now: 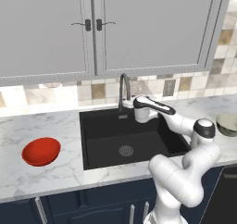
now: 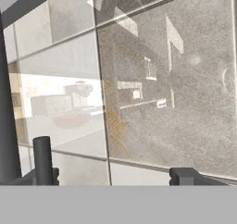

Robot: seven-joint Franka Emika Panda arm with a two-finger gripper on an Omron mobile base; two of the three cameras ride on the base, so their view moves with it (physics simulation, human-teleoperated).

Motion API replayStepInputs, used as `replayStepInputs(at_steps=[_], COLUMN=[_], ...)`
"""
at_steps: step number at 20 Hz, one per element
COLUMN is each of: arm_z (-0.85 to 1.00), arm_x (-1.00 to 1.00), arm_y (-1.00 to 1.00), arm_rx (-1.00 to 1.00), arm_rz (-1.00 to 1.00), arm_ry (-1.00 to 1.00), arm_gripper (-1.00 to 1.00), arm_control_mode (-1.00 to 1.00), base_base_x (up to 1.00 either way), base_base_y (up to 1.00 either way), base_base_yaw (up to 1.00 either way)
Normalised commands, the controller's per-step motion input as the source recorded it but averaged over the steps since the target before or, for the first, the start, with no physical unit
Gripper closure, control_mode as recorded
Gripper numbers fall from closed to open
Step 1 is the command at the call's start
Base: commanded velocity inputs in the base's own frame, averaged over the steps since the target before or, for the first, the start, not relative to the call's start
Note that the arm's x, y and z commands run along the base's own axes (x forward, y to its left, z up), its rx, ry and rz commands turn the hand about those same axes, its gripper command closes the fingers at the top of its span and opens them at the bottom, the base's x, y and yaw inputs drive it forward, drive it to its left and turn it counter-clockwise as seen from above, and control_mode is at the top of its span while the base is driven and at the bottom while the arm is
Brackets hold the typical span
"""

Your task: Rinse each bowl for a few seconds and place them down in the sink or on the counter.

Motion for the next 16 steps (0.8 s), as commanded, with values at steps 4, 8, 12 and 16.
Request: replayStepInputs(at_steps=[4, 8, 12, 16], arm_z=[-0.22, -0.2, -0.15, -0.11], arm_x=[0.37, 0.32, 0.18, 0.02], arm_y=[0.0, 0.0, -0.02, -0.25], arm_rx=[0.01, 0.01, 0.03, 0.04], arm_rz=[0.01, 0.01, 0.01, 0.0], arm_ry=[0.0, 0.0, 0.02, 0.03], arm_gripper=[-1.0, -1.0, 1.0, 1.0], arm_control_mode=[-1.0, -1.0, -1.0, -1.0], base_base_x=[0.0, 0.0, 0.0, 0.0], base_base_y=[0.0, 0.0, 0.0, 0.0], base_base_yaw=[0.0, 0.0, 0.0, 0.0])
